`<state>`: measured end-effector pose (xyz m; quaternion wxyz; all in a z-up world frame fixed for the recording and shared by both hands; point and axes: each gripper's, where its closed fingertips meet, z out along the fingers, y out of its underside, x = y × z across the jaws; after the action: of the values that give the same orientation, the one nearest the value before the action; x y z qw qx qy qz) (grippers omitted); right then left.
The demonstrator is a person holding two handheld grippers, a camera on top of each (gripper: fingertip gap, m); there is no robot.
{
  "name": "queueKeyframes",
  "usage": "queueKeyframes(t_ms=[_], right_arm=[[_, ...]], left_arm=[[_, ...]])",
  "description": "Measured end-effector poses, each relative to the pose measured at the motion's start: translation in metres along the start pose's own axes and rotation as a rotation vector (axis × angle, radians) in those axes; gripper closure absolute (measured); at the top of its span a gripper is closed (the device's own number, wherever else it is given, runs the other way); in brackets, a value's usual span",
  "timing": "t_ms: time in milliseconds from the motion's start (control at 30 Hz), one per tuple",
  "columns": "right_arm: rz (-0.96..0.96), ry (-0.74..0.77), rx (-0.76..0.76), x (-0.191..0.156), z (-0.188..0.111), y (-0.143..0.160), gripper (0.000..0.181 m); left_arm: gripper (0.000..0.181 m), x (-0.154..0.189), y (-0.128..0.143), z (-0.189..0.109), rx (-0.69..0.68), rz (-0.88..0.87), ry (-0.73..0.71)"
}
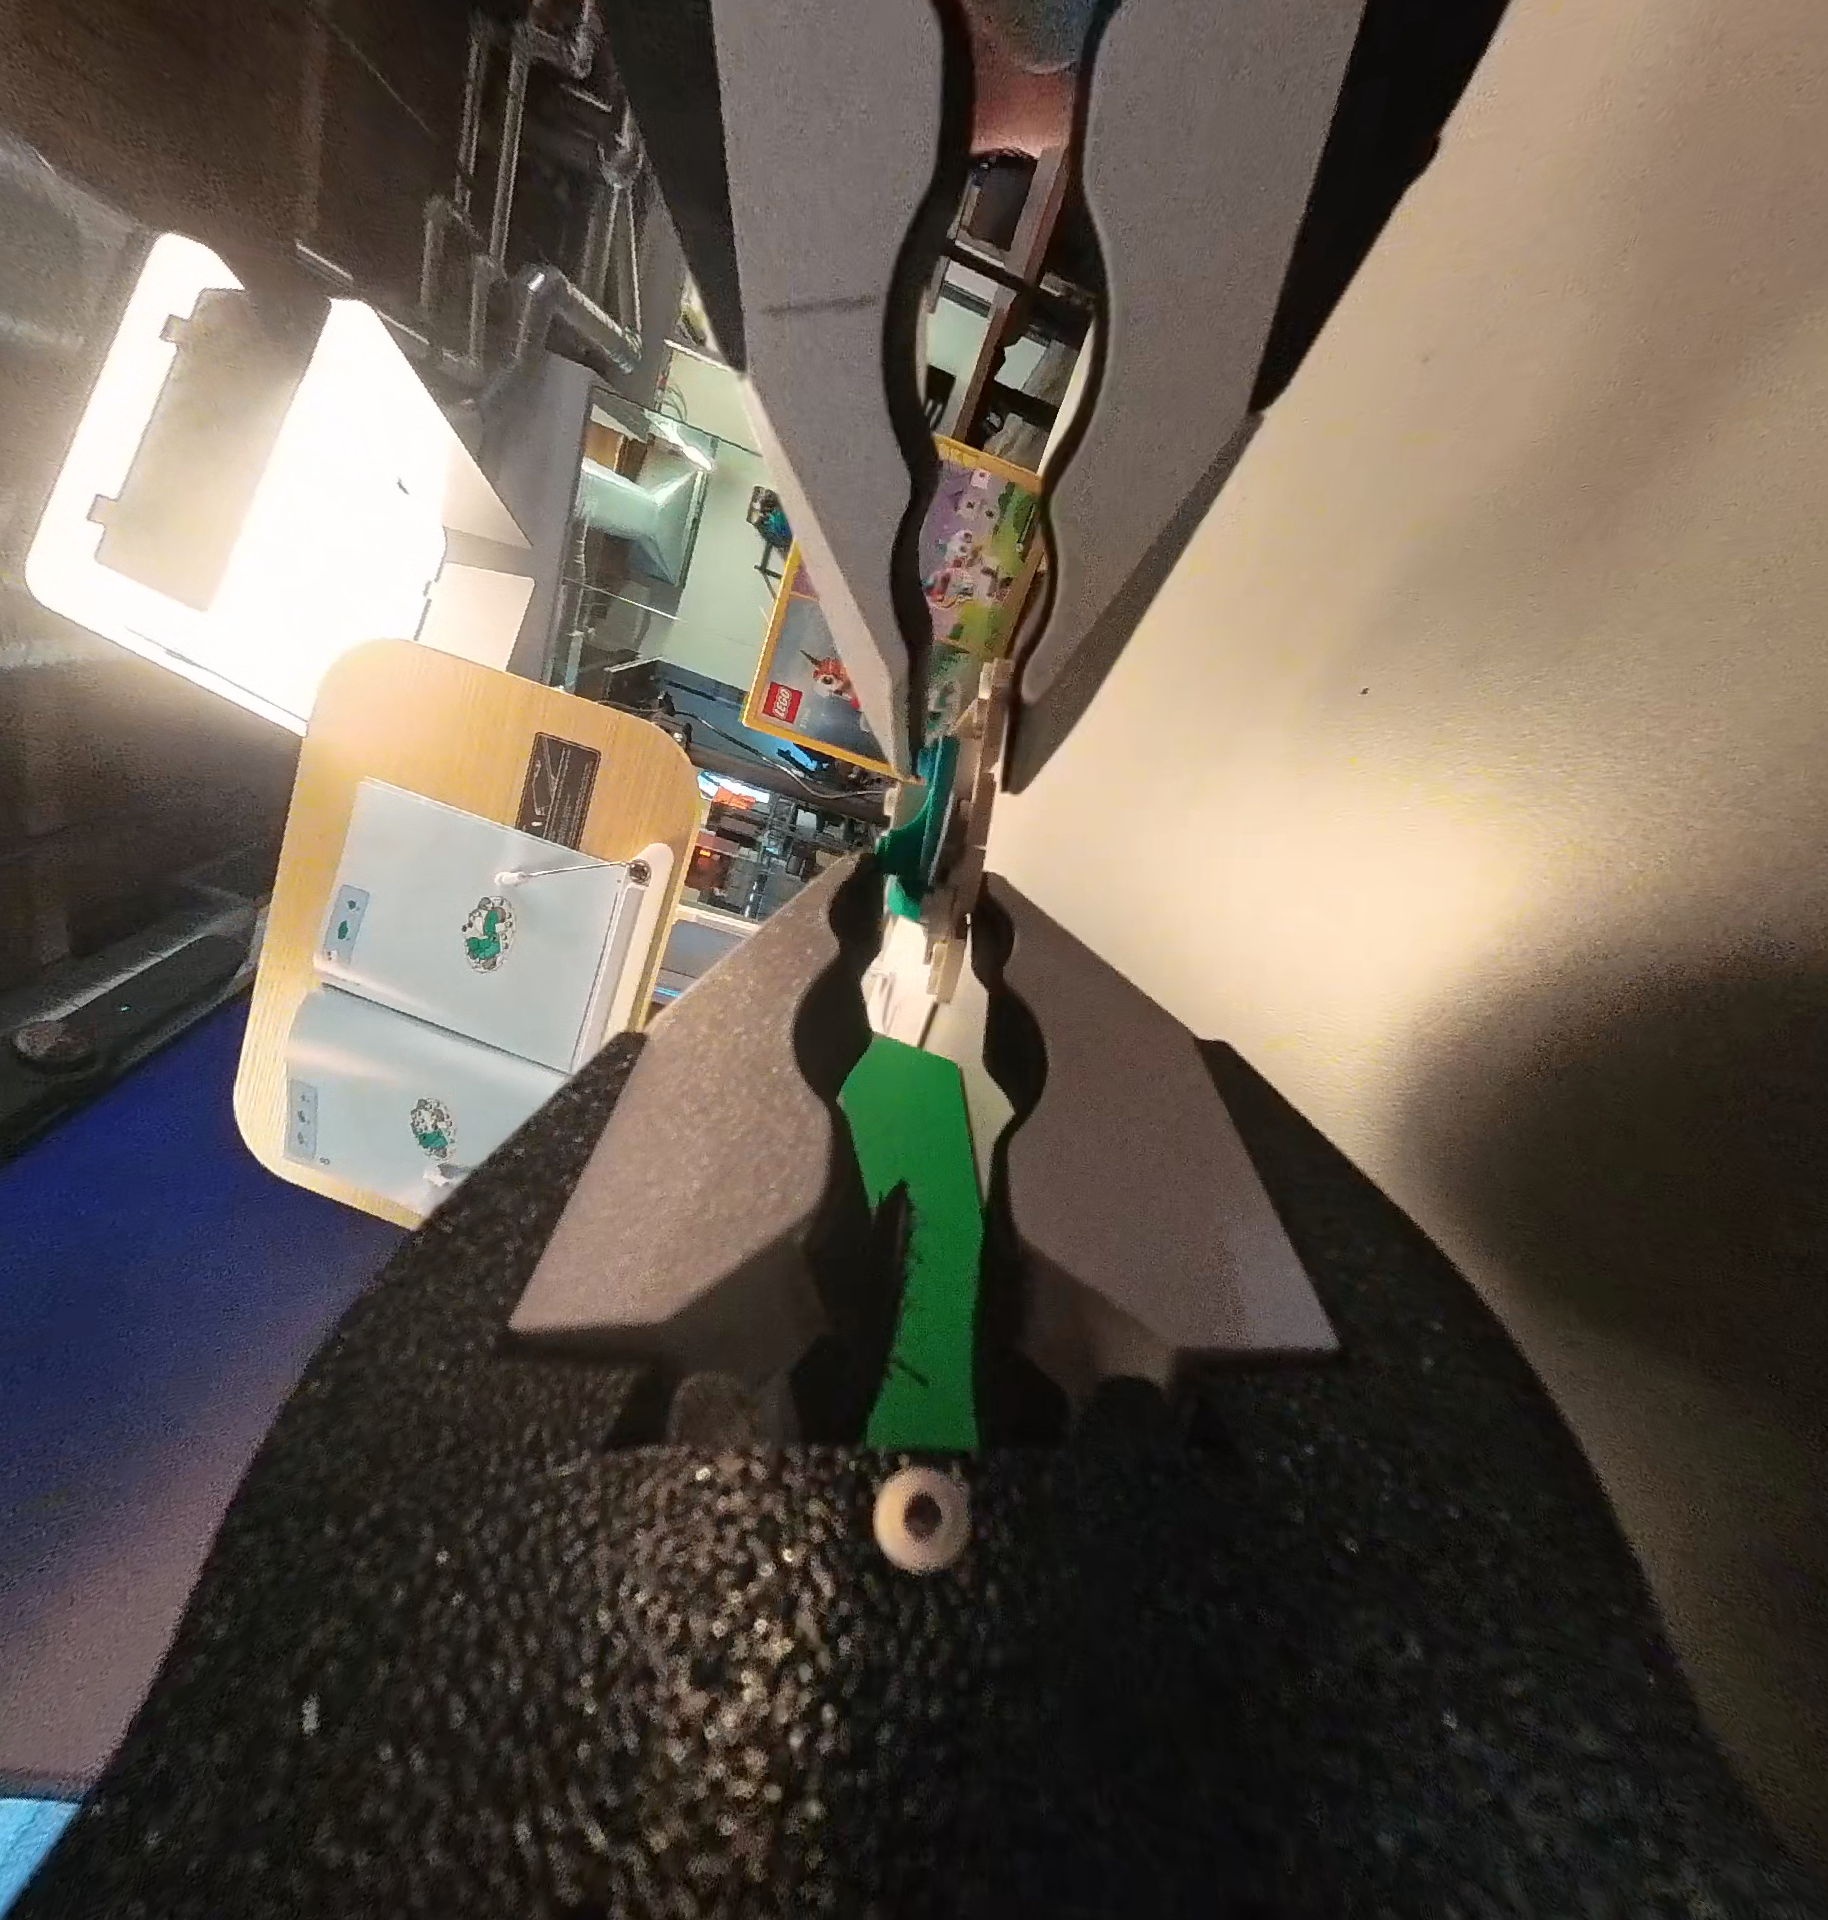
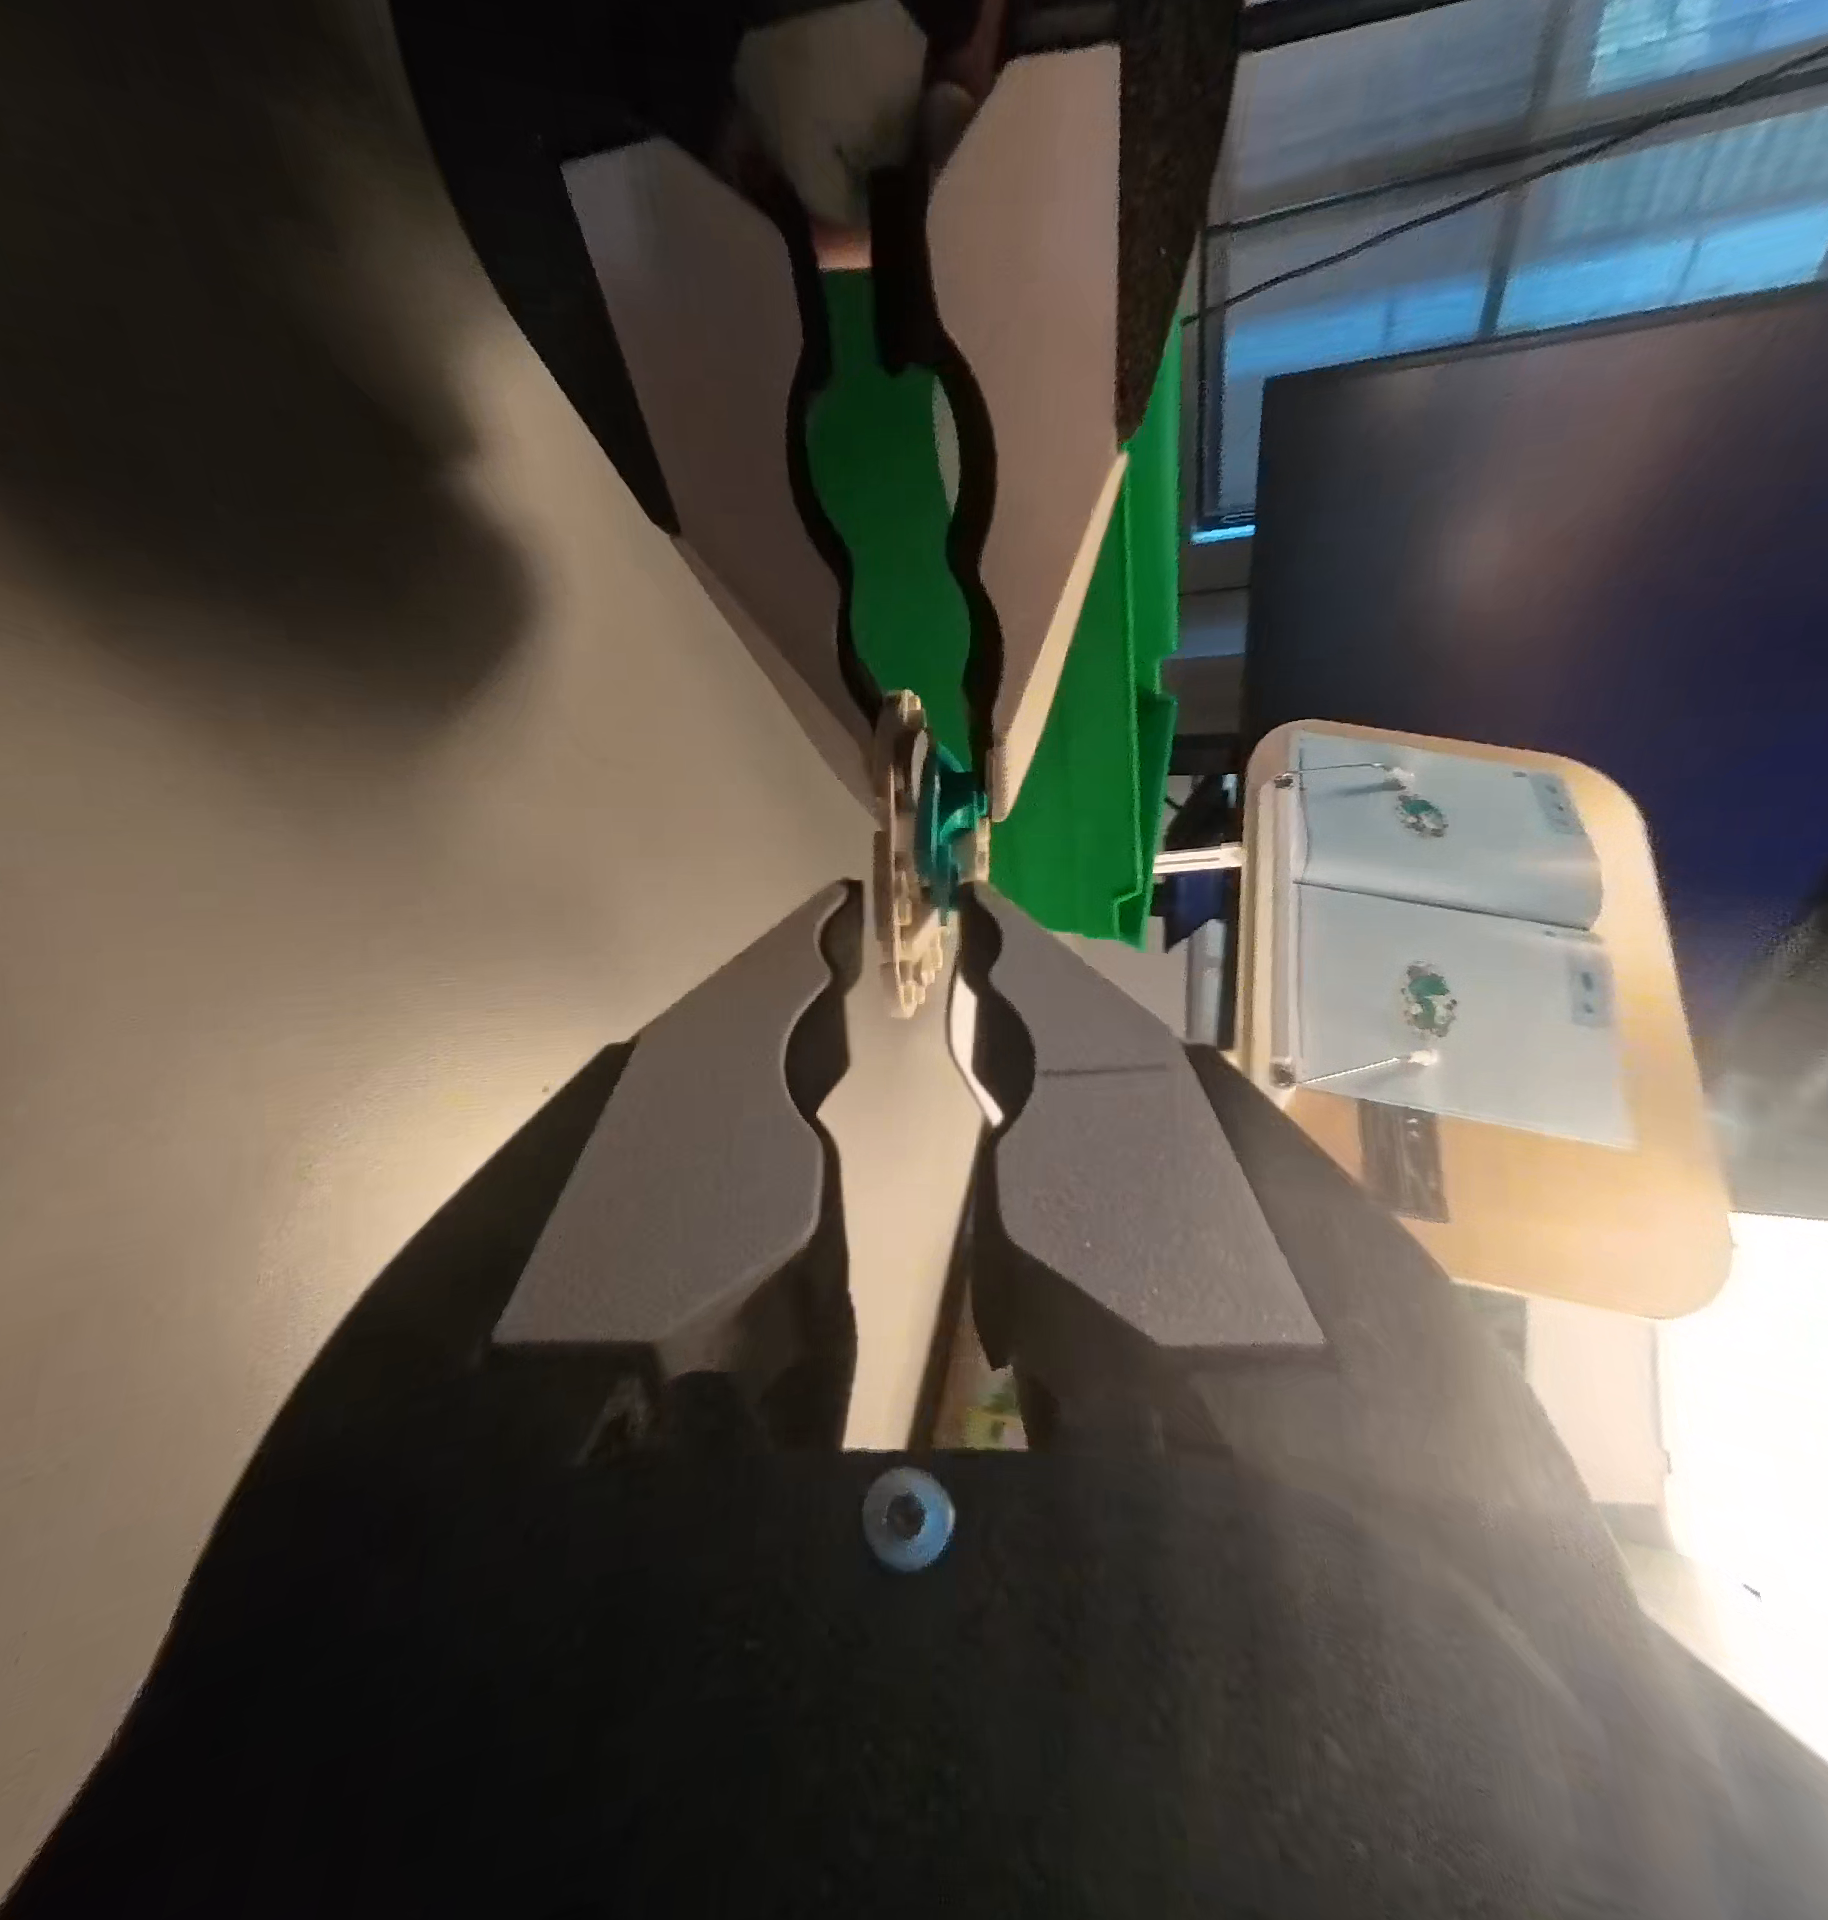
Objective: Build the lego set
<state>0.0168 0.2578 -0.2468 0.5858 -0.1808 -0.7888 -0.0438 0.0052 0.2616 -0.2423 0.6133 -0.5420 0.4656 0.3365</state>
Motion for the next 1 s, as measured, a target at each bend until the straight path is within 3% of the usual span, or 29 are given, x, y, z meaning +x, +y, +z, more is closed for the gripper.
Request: queueKeyframes(t_ms=[433, 533, 600, 633, 700, 733, 1000], right_arm=[[-0.189, -0.020, -0.083, -0.009, 0.002, 0.001, 0.172], [-0.124, -0.016, -0.067, -0.010, 0.004, 0.002, 0.171], [0.021, -0.014, -0.037, -0.009, 0.004, 0.003, 0.172], [0.085, -0.017, -0.029, -0.008, 0.004, 0.005, 0.165], [0.192, -0.014, -0.052, -0.008, 0.003, 0.014, 0.127], [0.215, 0.005, -0.056, -0.007, 0.002, 0.017, 0.121], [0.129, 0.185, -0.025, -0.001, -0.006, 0.009, 0.169]], left_arm=[[0.168, 0.011, 0.004, -0.001, -0.023, -0.015, 0.078], [0.167, 0.011, 0.006, 0.000, -0.027, -0.022, 0.080], [0.167, 0.007, 0.006, 0.001, -0.023, -0.031, 0.061], [0.167, 0.002, 0.005, 0.001, -0.017, -0.029, 0.038], [0.167, 0.002, 0.003, 0.000, 0.006, -0.043, 0.047], [0.167, 0.002, 0.002, -0.001, 0.010, -0.034, 0.039], [0.167, 0.002, -0.010, -0.007, 0.091, -0.028, 0.038]])
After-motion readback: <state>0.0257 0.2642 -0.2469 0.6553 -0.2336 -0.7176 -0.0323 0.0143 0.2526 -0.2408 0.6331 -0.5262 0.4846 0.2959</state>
